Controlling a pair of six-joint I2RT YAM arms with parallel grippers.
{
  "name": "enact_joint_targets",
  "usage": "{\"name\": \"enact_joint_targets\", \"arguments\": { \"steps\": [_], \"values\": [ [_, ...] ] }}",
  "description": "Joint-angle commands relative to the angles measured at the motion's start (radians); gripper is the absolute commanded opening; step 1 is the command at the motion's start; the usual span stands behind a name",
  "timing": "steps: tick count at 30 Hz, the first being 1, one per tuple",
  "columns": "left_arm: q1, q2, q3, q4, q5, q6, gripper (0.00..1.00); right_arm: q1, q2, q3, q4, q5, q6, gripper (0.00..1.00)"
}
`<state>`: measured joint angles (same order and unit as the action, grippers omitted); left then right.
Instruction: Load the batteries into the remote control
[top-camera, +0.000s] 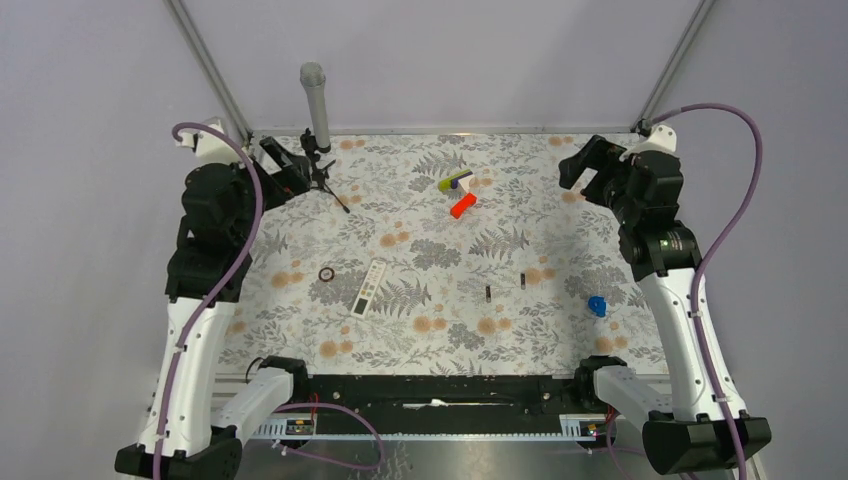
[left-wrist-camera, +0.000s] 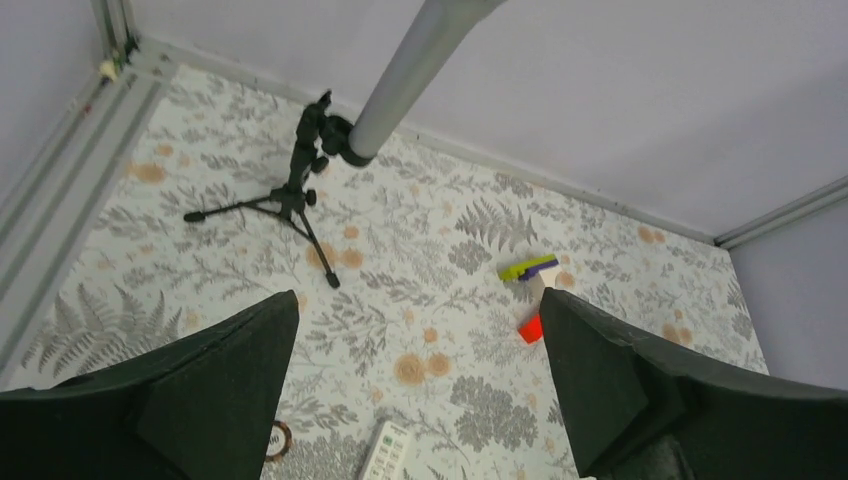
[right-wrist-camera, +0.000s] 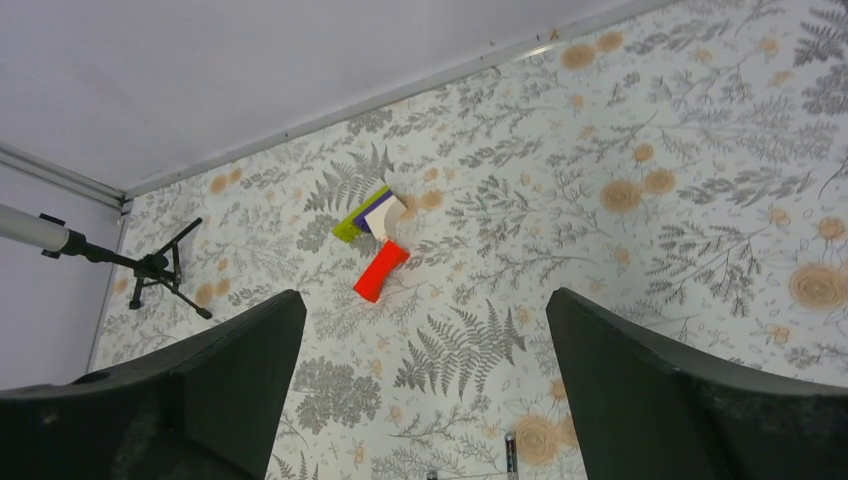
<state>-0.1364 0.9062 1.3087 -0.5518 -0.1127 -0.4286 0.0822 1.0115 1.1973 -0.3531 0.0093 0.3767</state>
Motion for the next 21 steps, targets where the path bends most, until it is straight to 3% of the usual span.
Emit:
{"name": "enact_joint_targets", "arguments": {
  "steps": [1, 7, 13, 21],
  "values": [
    [0.004, -0.003, -0.095, 0.046, 0.09, -0.064, 0.99, -0.004, -0.017, -0.057, 0.056, -0.025, 0.046, 1.0],
    [-0.004, 0.005, -0.407, 0.155, 0.293, -0.099, 0.99, -0.005, -0.03, -0.153, 0.082, -0.062, 0.071, 0.99],
    [-0.063, 0.031, -0.573, 0.156, 0.237, -0.106, 0.97, -0.003, -0.027, -0.264, 0.08, -0.119, 0.134, 0.94],
    [-0.189, 0.146, -0.648, 0.152, 0.063, -0.143, 0.97, -0.004, -0.027, -0.324, 0.082, -0.17, 0.138, 0.94]
  ]
}}
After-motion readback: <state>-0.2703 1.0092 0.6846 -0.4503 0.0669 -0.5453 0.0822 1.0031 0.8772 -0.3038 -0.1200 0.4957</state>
